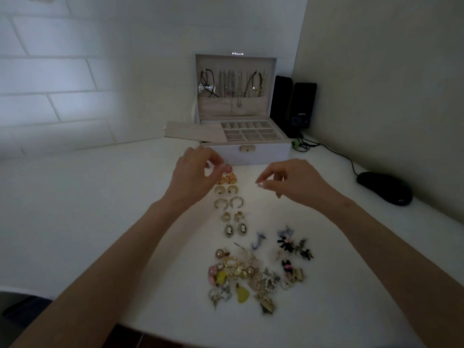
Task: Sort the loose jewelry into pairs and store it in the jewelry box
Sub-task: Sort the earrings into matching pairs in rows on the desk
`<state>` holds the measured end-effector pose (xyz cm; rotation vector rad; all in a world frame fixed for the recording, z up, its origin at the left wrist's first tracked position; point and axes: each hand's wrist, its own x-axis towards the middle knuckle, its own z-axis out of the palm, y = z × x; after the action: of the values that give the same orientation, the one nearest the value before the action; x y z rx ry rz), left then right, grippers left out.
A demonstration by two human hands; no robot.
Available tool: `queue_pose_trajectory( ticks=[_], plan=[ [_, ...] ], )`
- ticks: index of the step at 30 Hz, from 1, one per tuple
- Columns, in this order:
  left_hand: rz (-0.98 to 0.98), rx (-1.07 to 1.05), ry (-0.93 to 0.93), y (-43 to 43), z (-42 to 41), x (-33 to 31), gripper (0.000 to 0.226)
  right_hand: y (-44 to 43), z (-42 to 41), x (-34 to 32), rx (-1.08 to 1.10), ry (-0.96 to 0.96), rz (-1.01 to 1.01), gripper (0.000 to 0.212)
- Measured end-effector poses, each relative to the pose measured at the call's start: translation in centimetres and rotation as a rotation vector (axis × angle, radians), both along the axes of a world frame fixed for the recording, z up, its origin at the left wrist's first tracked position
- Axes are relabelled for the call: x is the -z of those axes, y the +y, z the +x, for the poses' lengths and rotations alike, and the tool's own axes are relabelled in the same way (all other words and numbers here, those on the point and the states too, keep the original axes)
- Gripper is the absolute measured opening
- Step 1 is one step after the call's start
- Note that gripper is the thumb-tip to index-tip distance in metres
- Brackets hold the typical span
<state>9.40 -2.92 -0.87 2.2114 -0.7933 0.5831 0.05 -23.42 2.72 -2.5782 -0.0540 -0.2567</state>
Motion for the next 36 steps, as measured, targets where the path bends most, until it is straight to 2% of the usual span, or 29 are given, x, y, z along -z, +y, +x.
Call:
queue_pose_trajectory(
  ticks=[5,8,10,14,19,23,27,32,36],
  plan=[
    [0.230,0.431,0.209,-3.4,-5.3,-1.2,0.012,-1.7,-2.6,0.5,-0.106,0.122,0.096,0.004],
    [0.423,0.547,0.218,-4.3,-6.3,-0.7,0.011,-2.1,-3.2,1.3,-0.175,0.151,0.169,0.012],
    [0.484,0.597,0.240,-4.6,-6.5,-0.4,0.010,-2.7,-3.4,1.7,-0.209,0.185,0.202,0.018],
    [0.527,0.572,0.189,-5.1,-6.8,0.2,0.013,-4.2,-4.0,1.7,-0.267,0.250,0.242,0.017],
    [0.398,0.547,0.235,-4.0,-6.1,-1.1,0.010,-4.7,-4.0,2.0,-0.317,0.287,0.209,0.023],
    [0.520,0.517,0.252,-2.8,-6.2,-1.9,0.018,-4.1,-3.8,2.7,-0.263,0.319,0.133,0.015],
    [0.655,0.446,0.091,-2.9,-7.0,-1.3,0.030,-3.6,-4.0,2.8,-0.234,0.287,0.093,0.012],
    [0.684,0.429,0.043,-3.5,-7.6,-0.9,0.024,-3.4,-4.2,2.5,-0.242,0.272,0.134,0.011],
    [0.664,0.474,0.099,-3.4,-7.9,-0.7,0.018,-3.4,-4.3,2.3,-0.274,0.291,0.152,0.008]
  ],
)
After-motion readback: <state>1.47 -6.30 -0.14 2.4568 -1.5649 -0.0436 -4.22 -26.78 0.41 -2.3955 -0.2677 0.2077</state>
